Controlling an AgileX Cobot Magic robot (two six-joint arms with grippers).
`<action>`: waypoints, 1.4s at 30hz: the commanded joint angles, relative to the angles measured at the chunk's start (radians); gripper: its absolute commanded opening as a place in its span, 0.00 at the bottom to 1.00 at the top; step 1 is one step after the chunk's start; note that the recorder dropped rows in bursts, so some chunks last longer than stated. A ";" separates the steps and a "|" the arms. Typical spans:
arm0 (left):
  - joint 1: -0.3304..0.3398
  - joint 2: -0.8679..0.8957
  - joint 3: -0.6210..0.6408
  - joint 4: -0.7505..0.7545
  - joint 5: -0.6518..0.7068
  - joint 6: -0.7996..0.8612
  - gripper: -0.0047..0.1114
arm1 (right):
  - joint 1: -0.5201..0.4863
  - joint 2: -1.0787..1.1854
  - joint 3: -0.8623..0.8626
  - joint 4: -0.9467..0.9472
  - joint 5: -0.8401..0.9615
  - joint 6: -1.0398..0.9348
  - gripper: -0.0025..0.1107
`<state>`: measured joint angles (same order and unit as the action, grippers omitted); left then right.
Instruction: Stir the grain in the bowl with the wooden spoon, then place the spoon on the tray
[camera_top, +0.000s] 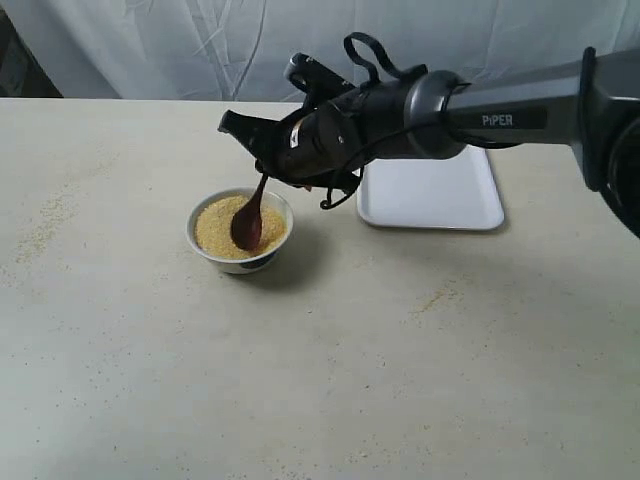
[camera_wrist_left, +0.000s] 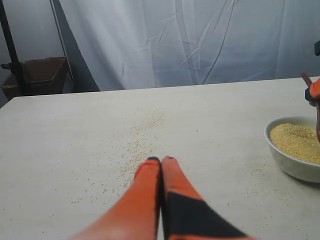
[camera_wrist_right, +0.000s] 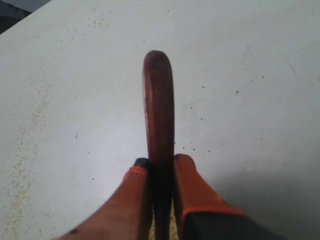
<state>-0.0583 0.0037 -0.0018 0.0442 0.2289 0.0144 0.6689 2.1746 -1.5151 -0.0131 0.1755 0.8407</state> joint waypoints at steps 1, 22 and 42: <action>-0.004 -0.004 0.002 0.002 -0.012 -0.004 0.04 | -0.001 -0.003 -0.006 0.003 -0.013 0.000 0.18; -0.004 -0.004 0.002 0.002 -0.012 -0.004 0.04 | -0.282 -0.137 -0.053 0.930 0.462 -1.117 0.44; -0.004 -0.004 0.002 0.002 -0.012 -0.004 0.04 | -0.368 0.298 -0.259 1.548 0.782 -1.657 0.44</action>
<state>-0.0583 0.0037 -0.0018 0.0442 0.2289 0.0144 0.2844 2.4419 -1.7246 1.5180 0.9469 -0.8001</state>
